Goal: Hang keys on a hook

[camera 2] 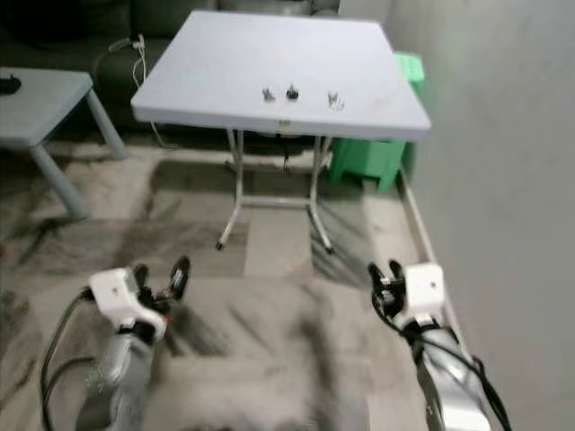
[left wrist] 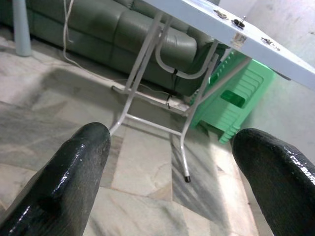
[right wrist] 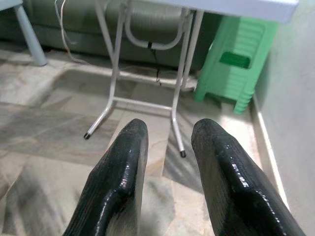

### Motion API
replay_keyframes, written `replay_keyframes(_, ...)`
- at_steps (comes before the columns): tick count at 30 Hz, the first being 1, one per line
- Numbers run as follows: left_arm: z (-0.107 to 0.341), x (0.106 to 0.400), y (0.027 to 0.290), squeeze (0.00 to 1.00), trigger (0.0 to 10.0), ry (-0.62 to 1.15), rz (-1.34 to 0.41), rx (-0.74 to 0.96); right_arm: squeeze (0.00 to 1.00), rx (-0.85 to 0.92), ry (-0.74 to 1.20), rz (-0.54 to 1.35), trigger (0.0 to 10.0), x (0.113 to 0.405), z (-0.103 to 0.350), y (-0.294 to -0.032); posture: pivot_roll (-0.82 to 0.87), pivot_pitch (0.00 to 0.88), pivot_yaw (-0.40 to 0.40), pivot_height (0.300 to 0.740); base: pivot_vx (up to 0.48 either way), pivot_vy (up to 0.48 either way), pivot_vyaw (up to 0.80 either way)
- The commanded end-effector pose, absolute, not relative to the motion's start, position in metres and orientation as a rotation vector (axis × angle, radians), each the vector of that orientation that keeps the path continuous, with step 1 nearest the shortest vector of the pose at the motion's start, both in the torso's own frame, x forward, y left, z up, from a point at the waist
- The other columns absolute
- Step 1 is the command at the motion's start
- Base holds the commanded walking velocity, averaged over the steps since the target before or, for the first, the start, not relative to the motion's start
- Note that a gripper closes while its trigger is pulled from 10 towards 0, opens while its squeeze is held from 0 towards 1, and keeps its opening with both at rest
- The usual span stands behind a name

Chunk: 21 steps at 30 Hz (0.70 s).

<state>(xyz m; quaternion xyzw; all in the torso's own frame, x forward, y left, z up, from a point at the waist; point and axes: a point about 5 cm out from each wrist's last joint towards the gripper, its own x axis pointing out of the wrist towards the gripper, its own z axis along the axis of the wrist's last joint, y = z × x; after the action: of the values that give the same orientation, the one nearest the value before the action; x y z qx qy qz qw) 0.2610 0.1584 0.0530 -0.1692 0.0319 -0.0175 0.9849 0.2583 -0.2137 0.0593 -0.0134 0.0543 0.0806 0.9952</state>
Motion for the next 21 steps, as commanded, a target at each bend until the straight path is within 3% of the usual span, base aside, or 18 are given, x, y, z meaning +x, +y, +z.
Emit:
replay_keyframes(1, 0.055, 0.262, 0.158, 0.0, 10.0, 0.071, -0.024, -0.351, 0.0, -0.029, 0.103, 0.151, 10.0, 0.259, 0.062, -0.217, -0.02, 0.108, -0.089, 0.74, 0.0, 0.0, 0.0)
replay_keyframes(17, 0.059, 0.264, 0.158, 0.0, 10.0, 0.05, -0.042, -0.361, 0.0, -0.01, 0.069, 0.15, 10.0, 0.264, 0.069, -0.216, -0.01, 0.099, -0.089, 0.74, 0.0, 0.0, 0.0)
replay_keyframes(21, 0.068, 0.263, 0.159, 0.0, 10.0, 0.002, -0.074, -0.332, 0.0, 0.018, -0.004, 0.149, 10.0, 0.269, 0.084, -0.215, -0.01, 0.1, -0.089, 0.74, 0.301, 0.061, 0.0)
